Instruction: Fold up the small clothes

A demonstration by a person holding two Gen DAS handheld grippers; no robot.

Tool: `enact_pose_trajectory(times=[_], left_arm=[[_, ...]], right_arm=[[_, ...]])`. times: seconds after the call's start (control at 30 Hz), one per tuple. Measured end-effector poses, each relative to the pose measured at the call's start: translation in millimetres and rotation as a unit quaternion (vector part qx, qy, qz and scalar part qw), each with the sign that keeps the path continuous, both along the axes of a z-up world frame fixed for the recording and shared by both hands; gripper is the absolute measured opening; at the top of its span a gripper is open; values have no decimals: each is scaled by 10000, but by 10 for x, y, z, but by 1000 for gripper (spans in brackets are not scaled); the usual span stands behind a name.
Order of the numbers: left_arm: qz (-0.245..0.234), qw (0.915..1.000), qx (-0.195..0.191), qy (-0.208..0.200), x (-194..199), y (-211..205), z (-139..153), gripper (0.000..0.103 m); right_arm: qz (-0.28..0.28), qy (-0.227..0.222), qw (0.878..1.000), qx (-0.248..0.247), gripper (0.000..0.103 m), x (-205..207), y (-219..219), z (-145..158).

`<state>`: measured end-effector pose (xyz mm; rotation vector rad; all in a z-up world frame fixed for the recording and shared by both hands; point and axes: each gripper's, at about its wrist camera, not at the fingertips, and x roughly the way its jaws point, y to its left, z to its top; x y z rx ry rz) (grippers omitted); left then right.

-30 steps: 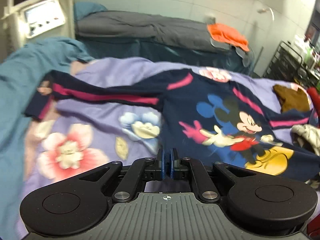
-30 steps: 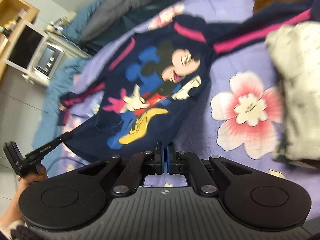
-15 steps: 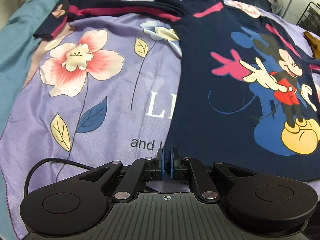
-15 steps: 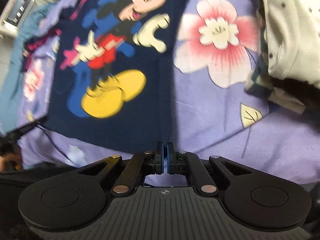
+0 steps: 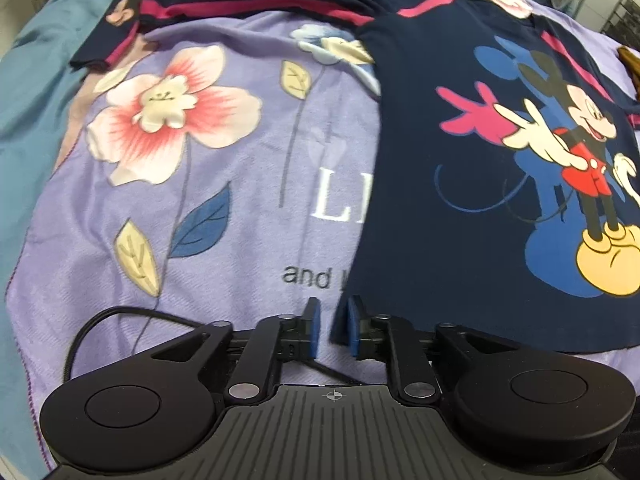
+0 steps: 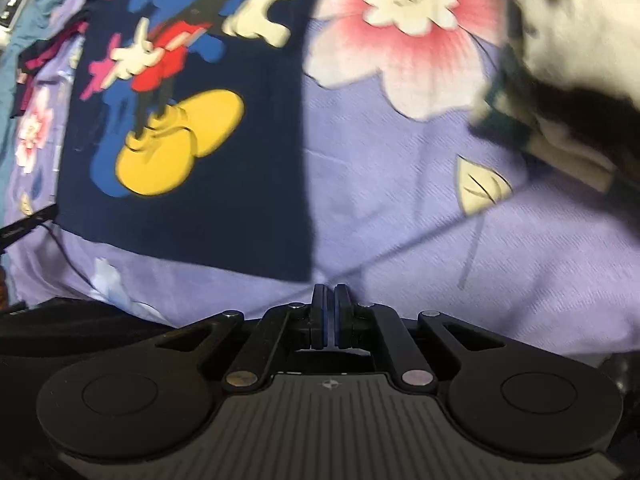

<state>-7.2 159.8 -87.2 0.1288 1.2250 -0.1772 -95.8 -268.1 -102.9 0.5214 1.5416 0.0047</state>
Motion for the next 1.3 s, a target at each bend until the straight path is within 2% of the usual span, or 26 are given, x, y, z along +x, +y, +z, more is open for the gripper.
enact_pose_trajectory(times=[0.1, 0.2, 0.27, 0.33, 0.37, 0.4, 0.47, 0.5, 0.6, 0.7, 0.83, 0.93, 1.03, 1.13, 1.17, 1.23, 1.3], left_arm=[[139, 9996, 230, 27, -9, 78, 46, 60], [319, 9982, 504, 5, -10, 189, 100, 61], [421, 9981, 430, -98, 17, 234, 196, 62], [358, 9986, 318, -243, 63, 179, 304, 68], [275, 9987, 274, -326, 87, 112, 360, 78], [168, 9988, 203, -407, 108, 22, 414, 100], [46, 9979, 188, -619, 127, -219, 515, 103], [-47, 9970, 152, -758, 115, -360, 562, 103], [-442, 9946, -152, -926, 127, -798, 652, 103], [-724, 9930, -397, -845, 140, -1210, 650, 103], [-1041, 9907, -576, -667, 89, -1620, 629, 103], [-1147, 9897, -592, -615, 37, -1752, 622, 103], [-1114, 9909, -522, -546, 7, -1806, 622, 103], [-970, 9936, -320, -483, -15, -1815, 623, 103], [-900, 9944, -279, -469, -29, -1814, 624, 103], [-758, 9960, -230, -423, -59, -1783, 631, 103], [-597, 9973, -152, -397, -94, -1756, 638, 103]], right_arm=[[-196, 25, 9998, 63, 6, -51, -73, 27], [-275, -117, 9995, 65, 18, -64, -124, 133], [-294, -307, 9991, 44, 51, -38, -134, 231], [-387, -630, 9972, 127, 58, 9, -156, 360], [-420, -824, 9954, 231, 58, 38, -165, 426], [-458, -1013, 9932, 339, 60, 73, -181, 493], [-624, -1351, 9876, 497, 71, 155, -216, 618], [-734, -1478, 9847, 569, 72, 199, -241, 669], [-1102, -1641, 9768, 828, 73, 348, -347, 771], [-1481, -1853, 9676, 861, 73, 455, -498, 851], [-1656, -2295, 9588, 265, 73, 623, -809, 1019], [-1715, -2691, 9472, -315, 73, 732, -1208, 1165], [-1811, -2715, 9380, -1169, 70, 887, -1715, 1227], [-2026, -2779, 9188, -1935, 70, 1039, -2197, 1168], [-2092, -2675, 9166, -2109, 69, 1100, -2362, 1109], [-2283, -2462, 9176, -2129, 63, 1234, -2660, 936], [-2575, -2322, 9181, -1919, 60, 1337, -2892, 741]])
